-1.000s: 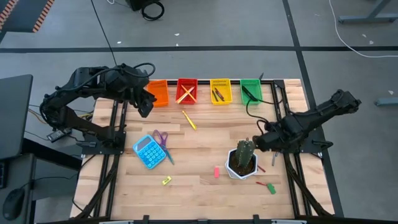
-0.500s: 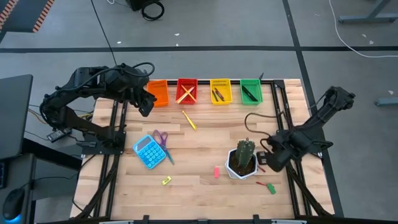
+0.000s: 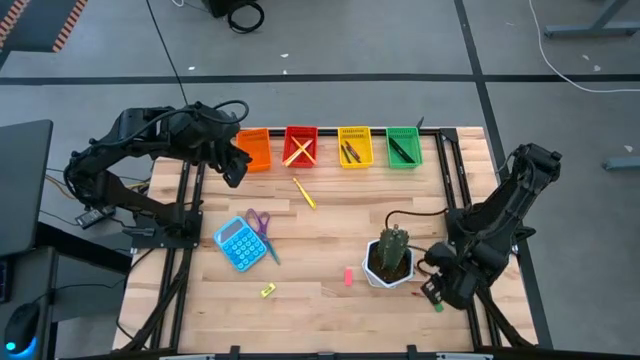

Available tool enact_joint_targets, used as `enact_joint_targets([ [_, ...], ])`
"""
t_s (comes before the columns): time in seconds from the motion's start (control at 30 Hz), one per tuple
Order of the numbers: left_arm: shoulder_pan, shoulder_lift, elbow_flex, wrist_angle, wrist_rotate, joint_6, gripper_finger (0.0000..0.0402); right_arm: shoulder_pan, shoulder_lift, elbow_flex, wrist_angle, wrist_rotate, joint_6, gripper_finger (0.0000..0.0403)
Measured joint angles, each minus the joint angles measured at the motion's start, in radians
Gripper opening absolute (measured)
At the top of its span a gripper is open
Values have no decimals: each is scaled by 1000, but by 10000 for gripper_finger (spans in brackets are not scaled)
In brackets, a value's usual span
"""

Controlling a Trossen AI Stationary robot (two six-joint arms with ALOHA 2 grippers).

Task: Sort crayons/erasers/pens/pencils in bins
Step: Put the top red crayon into the yellow bin

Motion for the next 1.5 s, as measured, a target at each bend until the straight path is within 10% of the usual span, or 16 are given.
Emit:
enact_joint_targets([
  [0.43,0,0,-1,0,0,-3,60,71,159,0,81,46,-244,137],
  [1.1,0,0,-1,-6,0,-44,55,277,118,0,79,266,39,137],
  [1.5,0,0,-1,-4,-3,-29,55,154,182,-1,30,393,-107,137],
])
